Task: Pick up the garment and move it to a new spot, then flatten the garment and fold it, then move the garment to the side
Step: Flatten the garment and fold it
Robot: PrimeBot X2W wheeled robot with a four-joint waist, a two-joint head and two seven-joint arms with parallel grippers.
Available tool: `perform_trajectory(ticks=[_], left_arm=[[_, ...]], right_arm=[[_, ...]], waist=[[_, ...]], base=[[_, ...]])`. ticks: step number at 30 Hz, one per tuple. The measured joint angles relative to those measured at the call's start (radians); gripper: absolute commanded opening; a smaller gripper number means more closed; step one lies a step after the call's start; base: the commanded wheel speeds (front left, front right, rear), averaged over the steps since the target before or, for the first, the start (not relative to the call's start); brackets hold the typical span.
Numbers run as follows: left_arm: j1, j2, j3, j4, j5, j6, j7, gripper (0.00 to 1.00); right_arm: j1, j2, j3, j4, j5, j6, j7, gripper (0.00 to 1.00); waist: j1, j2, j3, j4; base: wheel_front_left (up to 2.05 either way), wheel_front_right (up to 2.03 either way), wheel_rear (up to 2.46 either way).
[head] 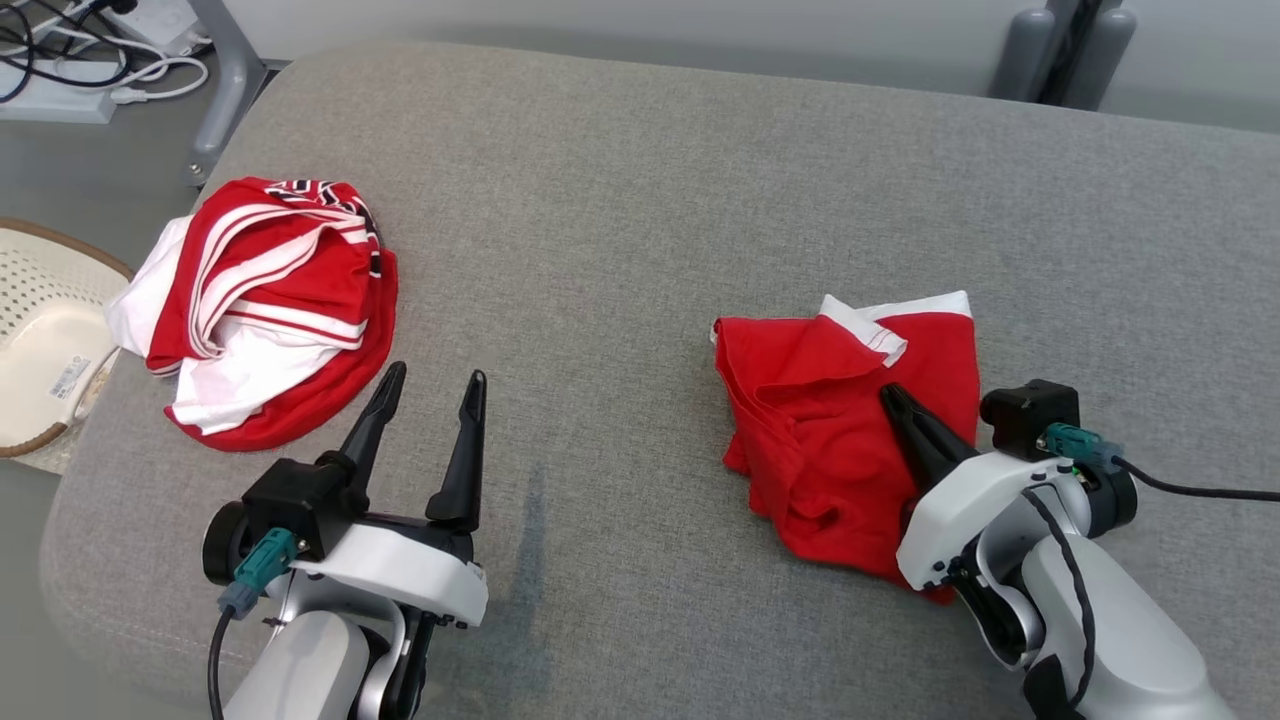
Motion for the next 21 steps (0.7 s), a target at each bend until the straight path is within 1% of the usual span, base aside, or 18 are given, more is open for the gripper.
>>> perform_trajectory(ticks=[5,6,21], left_arm=[[-0.006,-0.011,0.001,0.020,0.000,-0.006,-0.006,1.00],[-0.011,-0.016,0.000,0.027,0.002,-0.010,-0.007,1.00],[-0.036,-0.051,-0.010,0.062,0.014,-0.036,-0.013,1.00]], right_arm=[[-0.036,0.002,0.047,0.076,0.030,0.000,-0.022,0.00],[-0.060,0.007,0.072,0.097,0.041,0.000,-0.030,0.00],[-0.253,0.046,0.311,0.189,0.169,0.000,-0.076,0.00]], waist=[[0.0000,0.0000,0.013,0.015],[0.0000,0.0000,0.012,0.018],[0.0000,0.0000,0.014,0.060]], base=[[0.00,0.00,0.00],[0.00,0.00,0.00],[0.00,0.00,0.00]])
